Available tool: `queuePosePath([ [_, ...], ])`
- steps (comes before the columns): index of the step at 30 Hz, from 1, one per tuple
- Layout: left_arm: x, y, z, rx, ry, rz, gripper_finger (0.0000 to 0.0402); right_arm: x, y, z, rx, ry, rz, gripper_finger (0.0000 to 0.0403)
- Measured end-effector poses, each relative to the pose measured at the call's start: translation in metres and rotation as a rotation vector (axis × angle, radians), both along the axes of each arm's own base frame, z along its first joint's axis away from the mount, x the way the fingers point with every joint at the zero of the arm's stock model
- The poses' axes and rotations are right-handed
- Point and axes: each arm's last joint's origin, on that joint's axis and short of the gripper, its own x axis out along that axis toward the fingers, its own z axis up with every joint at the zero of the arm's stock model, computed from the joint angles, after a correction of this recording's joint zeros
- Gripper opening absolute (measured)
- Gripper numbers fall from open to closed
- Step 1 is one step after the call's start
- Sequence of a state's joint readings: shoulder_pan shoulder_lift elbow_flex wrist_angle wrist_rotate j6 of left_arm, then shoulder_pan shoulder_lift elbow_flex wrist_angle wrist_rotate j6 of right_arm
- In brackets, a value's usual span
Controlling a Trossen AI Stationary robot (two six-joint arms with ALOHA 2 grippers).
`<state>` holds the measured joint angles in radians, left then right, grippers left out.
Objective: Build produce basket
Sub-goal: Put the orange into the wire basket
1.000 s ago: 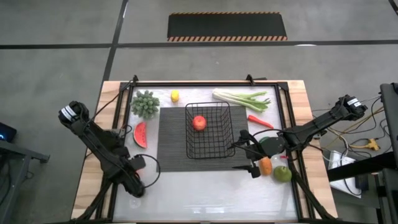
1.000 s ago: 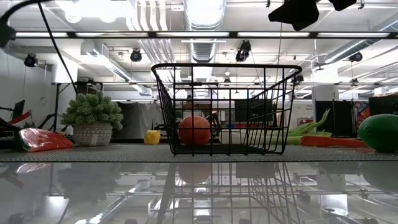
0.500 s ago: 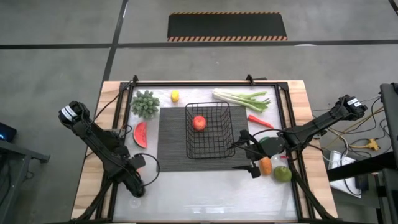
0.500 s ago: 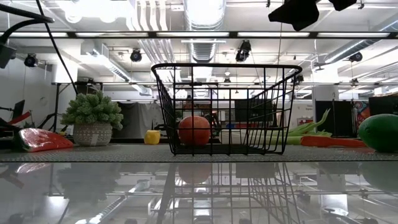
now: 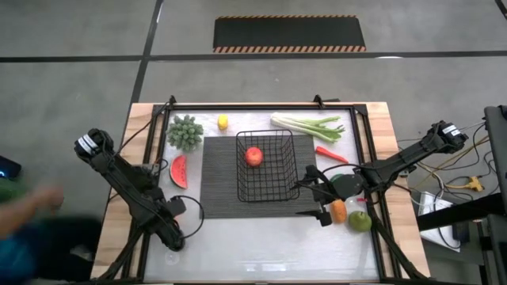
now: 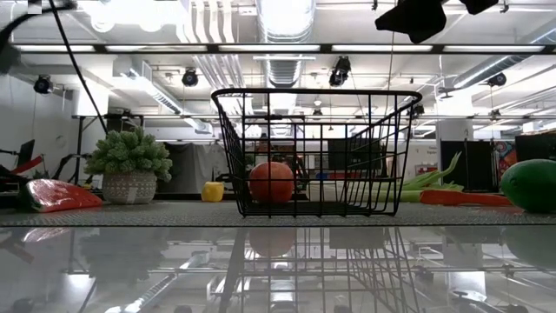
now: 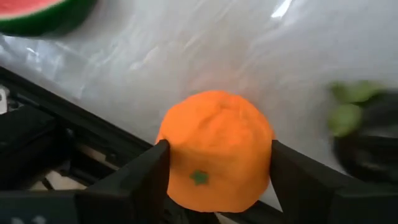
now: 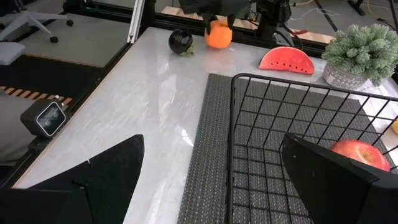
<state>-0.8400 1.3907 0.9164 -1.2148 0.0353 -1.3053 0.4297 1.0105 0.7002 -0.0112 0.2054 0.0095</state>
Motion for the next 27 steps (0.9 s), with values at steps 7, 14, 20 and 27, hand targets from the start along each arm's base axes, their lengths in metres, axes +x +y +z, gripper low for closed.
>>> queuePosePath([
  [7,0.032,0.004,0.067,-0.082,-0.101,0.167,0.0222,-0.008,-0.004,0.004,-0.013,0.013,0.003,0.0364],
  [14,0.086,0.003,0.123,-0.122,-0.335,0.111,0.0222,-0.026,-0.012,0.013,-0.026,0.032,0.001,0.0364],
  [20,0.146,0.000,0.165,-0.058,-0.527,-0.169,0.0221,-0.036,-0.017,0.016,-0.030,0.041,0.001,0.0364],
  [27,0.198,0.018,0.190,0.018,-0.628,-0.433,0.0221,-0.043,-0.020,0.011,-0.039,0.081,-0.001,0.0364],
])
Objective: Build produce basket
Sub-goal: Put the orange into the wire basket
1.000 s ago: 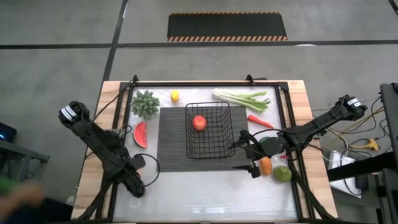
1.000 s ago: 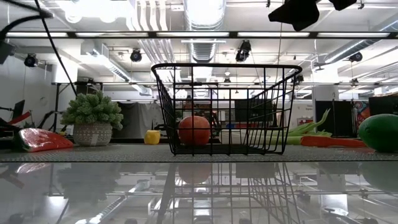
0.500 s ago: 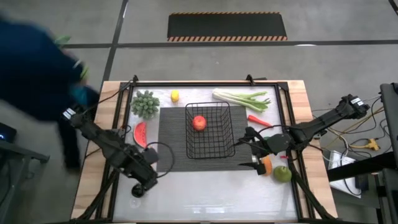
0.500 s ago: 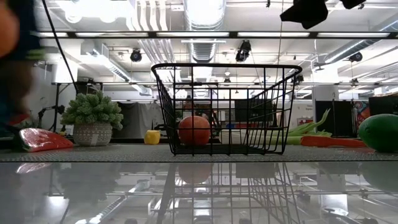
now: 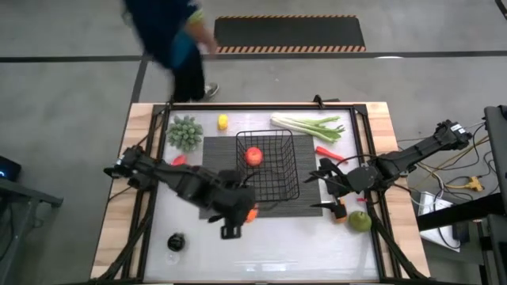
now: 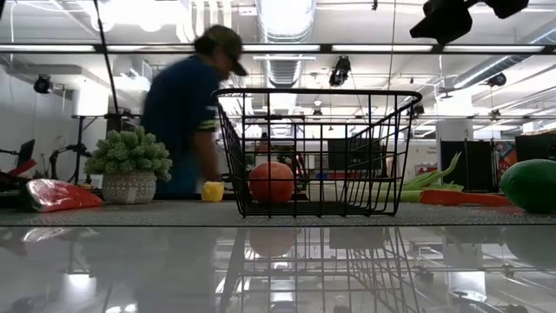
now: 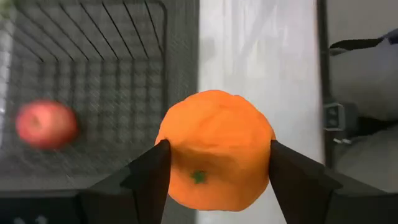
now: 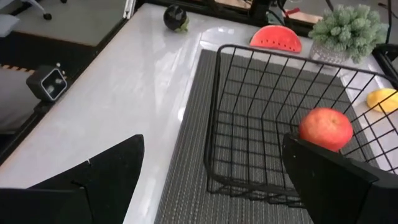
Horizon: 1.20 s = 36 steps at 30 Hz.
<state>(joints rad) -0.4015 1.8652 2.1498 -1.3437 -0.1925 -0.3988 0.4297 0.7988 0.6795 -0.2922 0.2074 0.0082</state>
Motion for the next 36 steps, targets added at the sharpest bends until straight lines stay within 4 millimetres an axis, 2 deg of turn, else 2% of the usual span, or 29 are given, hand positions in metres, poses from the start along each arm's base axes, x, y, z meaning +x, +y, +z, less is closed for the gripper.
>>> queuePosePath([
  [5,0.029,0.030,-0.005,0.071,-0.017,-0.026,0.0221,-0.007,-0.003,-0.010,0.021,-0.008,-0.002,0.0364],
  [13,0.065,0.081,-0.031,0.130,0.025,-0.008,0.0221,-0.027,-0.011,-0.019,0.055,-0.062,-0.001,0.0364],
  [20,0.093,0.115,-0.068,0.157,0.106,0.021,0.0221,-0.042,-0.018,-0.017,0.058,-0.167,0.019,0.0364],
  [28,0.117,0.136,-0.118,0.166,0.243,0.023,0.0221,-0.045,-0.020,-0.017,0.037,-0.184,0.031,0.0364],
  [36,0.123,0.143,-0.143,0.170,0.330,0.040,0.0221,-0.045,-0.020,-0.017,0.032,-0.178,0.032,0.0364],
])
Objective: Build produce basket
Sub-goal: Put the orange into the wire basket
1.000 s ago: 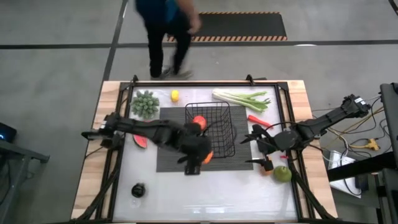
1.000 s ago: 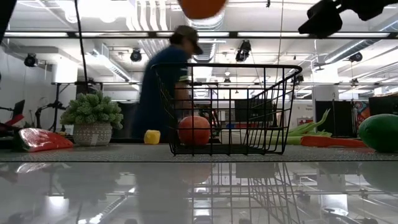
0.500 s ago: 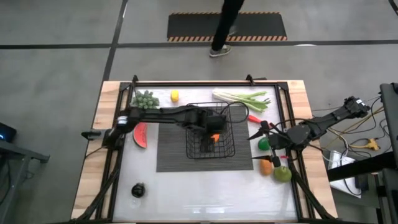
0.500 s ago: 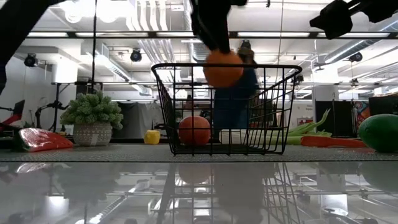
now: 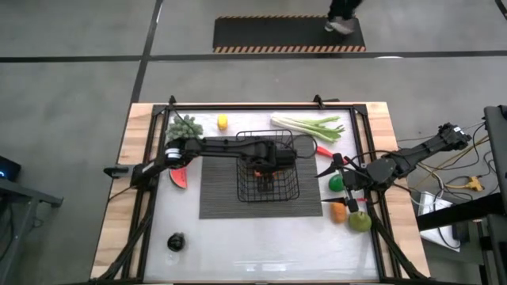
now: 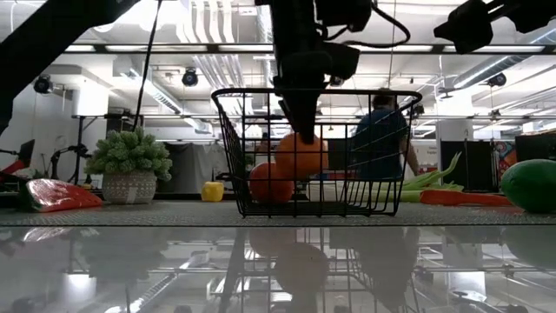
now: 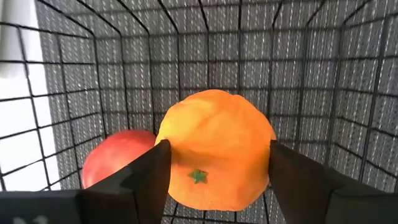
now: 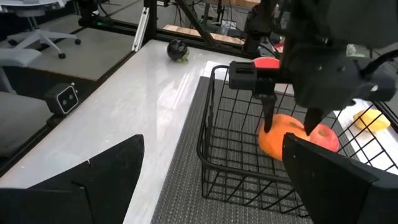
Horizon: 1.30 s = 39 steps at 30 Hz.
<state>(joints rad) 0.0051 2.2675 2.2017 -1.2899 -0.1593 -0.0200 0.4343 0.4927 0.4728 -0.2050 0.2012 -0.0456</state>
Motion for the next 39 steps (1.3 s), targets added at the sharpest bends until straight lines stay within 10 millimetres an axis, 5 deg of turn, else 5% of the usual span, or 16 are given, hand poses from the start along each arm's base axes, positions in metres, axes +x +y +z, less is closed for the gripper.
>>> queuePosePath([
  [17,-0.008,0.002,-0.038,0.062,0.121,0.036,0.0221,0.000,0.000,0.000,0.000,0.001,0.000,0.0364],
  [39,-0.011,0.001,-0.030,0.085,0.115,0.002,0.0273,0.000,0.000,-0.001,0.027,0.009,-0.019,0.0364],
])
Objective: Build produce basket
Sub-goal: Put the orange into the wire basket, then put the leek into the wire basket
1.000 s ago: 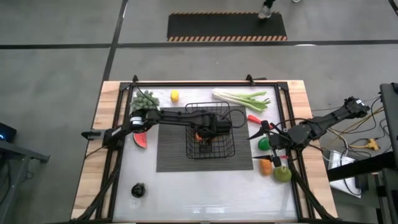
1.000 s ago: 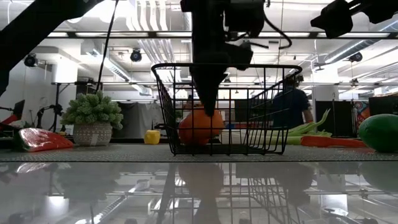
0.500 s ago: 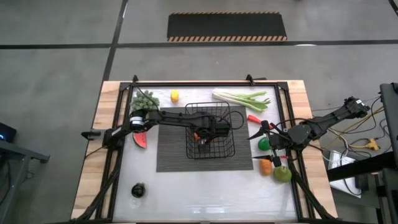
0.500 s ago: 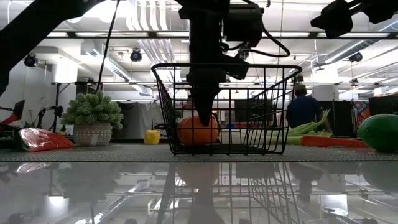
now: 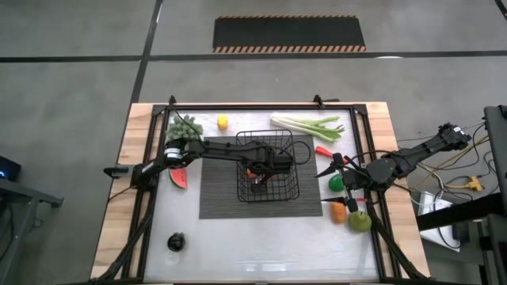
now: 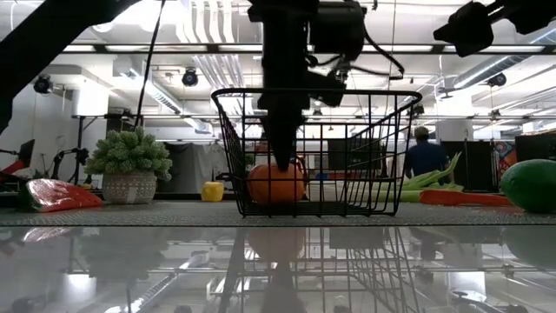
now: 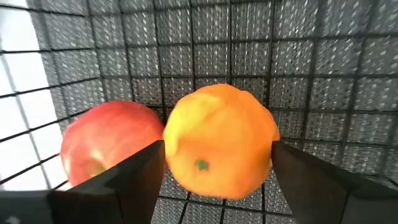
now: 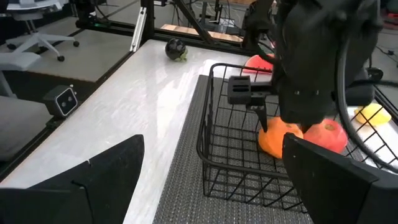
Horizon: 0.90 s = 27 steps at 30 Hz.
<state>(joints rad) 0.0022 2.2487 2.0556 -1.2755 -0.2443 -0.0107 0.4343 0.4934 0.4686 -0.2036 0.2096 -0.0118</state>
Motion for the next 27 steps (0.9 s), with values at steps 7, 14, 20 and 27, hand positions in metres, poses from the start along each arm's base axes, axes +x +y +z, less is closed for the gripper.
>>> queuePosePath([
  [7,-0.013,-0.010,0.034,0.001,-0.060,-0.045,0.0274,0.000,0.000,0.001,0.080,0.007,-0.029,0.0364],
  [14,-0.025,-0.029,0.082,-0.005,-0.271,-0.080,0.0274,0.007,0.002,0.002,0.121,-0.026,-0.088,0.0364],
  [20,-0.032,-0.072,0.104,-0.002,-0.495,-0.250,0.0274,0.019,0.007,-0.004,0.124,-0.014,-0.091,0.0364],
  [27,-0.063,-0.097,0.120,0.039,-0.765,-0.357,0.0274,0.034,0.014,-0.001,0.124,-0.011,-0.092,0.0364],
])
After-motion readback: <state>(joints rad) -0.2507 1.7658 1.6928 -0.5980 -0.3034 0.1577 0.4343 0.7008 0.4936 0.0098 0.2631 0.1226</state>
